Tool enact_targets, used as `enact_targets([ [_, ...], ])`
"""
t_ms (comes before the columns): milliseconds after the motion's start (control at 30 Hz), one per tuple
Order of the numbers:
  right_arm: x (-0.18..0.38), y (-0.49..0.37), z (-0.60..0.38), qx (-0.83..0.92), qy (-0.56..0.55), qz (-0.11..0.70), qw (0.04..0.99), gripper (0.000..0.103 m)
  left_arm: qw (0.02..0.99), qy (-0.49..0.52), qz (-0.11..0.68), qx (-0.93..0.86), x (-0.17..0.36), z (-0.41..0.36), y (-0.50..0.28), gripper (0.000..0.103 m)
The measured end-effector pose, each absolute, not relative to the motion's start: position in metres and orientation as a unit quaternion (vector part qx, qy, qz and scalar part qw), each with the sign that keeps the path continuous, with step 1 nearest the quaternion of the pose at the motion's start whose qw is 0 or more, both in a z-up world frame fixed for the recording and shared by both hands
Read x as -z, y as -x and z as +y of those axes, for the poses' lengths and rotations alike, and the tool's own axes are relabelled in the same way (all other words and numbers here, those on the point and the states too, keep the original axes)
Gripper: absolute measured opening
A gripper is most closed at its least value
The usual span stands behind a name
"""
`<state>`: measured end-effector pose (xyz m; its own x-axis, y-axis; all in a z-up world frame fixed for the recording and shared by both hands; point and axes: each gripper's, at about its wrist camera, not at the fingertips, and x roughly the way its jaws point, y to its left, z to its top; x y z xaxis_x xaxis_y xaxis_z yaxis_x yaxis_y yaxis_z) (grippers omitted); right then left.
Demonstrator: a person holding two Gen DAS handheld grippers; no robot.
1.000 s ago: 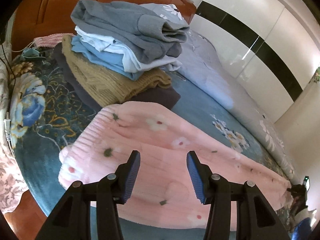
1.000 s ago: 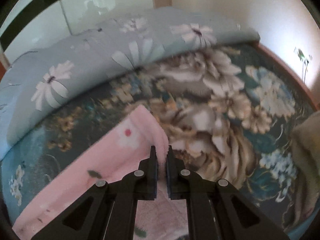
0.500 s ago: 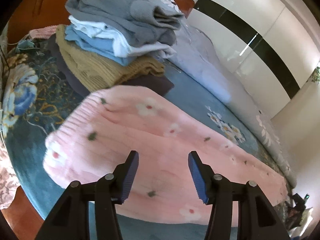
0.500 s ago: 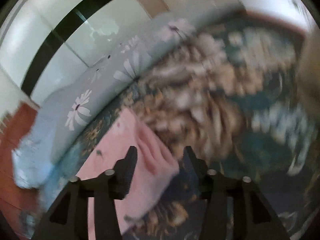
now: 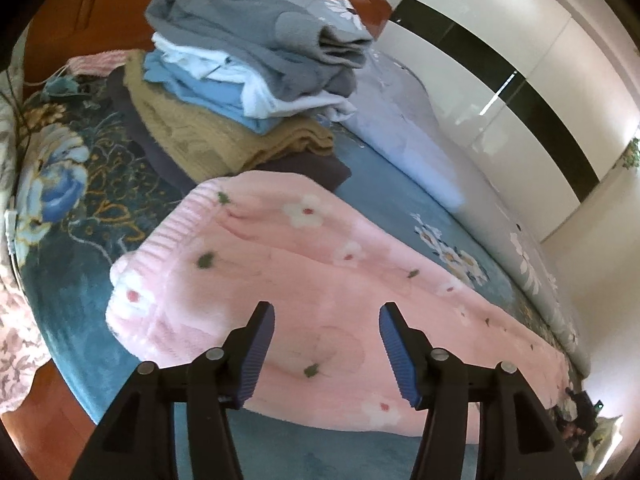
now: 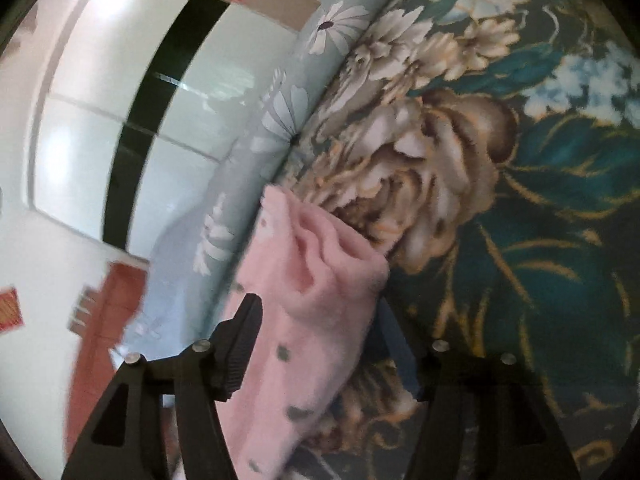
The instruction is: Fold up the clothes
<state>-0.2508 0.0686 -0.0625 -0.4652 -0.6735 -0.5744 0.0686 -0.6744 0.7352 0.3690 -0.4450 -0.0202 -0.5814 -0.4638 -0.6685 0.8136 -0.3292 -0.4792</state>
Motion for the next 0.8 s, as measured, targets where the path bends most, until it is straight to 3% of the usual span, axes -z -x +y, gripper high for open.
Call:
enact_targets([
  [167,0.054,0.259,0.036,0.827,-0.460,-0.258,0.197,0.063,0.391,-0.220,0.408,0.795,0.024,-0.440,-0.360,0.059],
  [300,0.051,0.266,0.018,0.839,-0.447,-0.252,0.180,0.065,0.381,-0.230,0.401,0.801,0.029,-0.437,-0.350,0.059],
  [333,0.051,0.267,0.014,0.842,-0.444,-0.251,0.175,0.061,0.377,-0.234,0.406,0.799,0.032,-0.438,-0.348,0.059],
  [433,0.052,0.266,0.006,0.828,-0.455,-0.269,0.188,0.017,0.372,-0.236,0.415,0.796,0.034,-0.439,-0.348,0.059],
  [700,-0.003,0.252,0.051,0.838,-0.412,-0.299,0.199,0.011,0.358,-0.235,0.418,0.801,0.026,-0.431,-0.346,0.059],
  [800,-0.031,0.248,0.078,0.858,-0.397,-0.267,0.187,0.011,0.348,-0.242,0.416,0.805,0.023,-0.427,-0.341,0.059],
])
